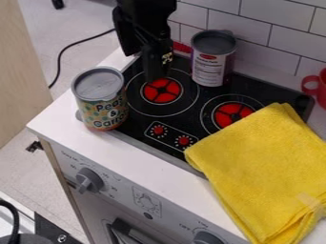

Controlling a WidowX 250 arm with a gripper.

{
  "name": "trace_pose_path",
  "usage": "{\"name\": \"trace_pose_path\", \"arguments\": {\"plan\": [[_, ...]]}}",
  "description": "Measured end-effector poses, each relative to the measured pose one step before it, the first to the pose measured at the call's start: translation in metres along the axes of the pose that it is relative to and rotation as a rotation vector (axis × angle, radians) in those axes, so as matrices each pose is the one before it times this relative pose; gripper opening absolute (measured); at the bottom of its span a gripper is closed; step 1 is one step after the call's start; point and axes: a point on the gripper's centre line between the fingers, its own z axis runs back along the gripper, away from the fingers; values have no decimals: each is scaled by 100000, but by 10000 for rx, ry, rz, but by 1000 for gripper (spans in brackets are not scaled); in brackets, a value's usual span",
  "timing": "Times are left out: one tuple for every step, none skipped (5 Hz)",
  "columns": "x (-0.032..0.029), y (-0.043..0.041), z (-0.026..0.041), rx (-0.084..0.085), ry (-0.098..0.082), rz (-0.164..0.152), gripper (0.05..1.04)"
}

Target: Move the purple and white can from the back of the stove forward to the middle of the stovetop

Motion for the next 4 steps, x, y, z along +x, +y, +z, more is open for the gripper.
{"name": "trace_pose_path", "arguments": {"plan": [[-90, -169, -488, -120, 89, 70, 1007], [1859, 473, -14, -18, -1331, 860, 1007], [1691, 662, -308, 437, -1262, 829, 1007], [2283, 279, -5, 498, -1364, 798, 1007]]}}
